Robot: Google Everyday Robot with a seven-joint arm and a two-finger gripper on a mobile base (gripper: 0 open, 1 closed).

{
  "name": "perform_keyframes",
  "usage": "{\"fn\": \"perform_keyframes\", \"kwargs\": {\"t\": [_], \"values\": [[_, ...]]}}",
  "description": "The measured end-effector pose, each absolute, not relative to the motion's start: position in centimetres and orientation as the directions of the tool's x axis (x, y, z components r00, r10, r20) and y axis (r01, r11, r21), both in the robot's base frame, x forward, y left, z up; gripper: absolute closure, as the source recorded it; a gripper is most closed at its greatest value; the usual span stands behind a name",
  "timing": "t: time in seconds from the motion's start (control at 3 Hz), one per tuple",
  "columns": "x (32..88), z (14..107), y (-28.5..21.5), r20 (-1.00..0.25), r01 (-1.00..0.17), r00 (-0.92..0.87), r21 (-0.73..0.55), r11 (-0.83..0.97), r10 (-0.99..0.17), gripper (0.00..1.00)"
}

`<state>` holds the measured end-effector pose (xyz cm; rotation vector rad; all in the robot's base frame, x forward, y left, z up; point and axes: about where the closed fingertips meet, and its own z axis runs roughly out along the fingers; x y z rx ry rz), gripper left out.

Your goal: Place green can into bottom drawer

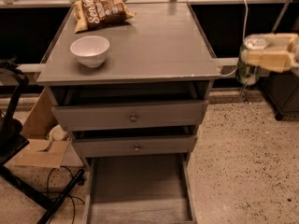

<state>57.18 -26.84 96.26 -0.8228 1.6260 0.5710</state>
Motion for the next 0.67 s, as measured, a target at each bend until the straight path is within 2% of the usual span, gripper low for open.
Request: {"fn": "perform_keyframes", "kwargs": {"t": [0.33, 0.67], "values": [[56.48, 88.98, -27.41, -0.978, -0.764, -0.099, -0.042, 0.644, -0.182, 1.00], [56.48, 89.15, -27.35, -0.978, -0.764, -0.099, -0.042, 0.643, -0.182, 1.00]]}}
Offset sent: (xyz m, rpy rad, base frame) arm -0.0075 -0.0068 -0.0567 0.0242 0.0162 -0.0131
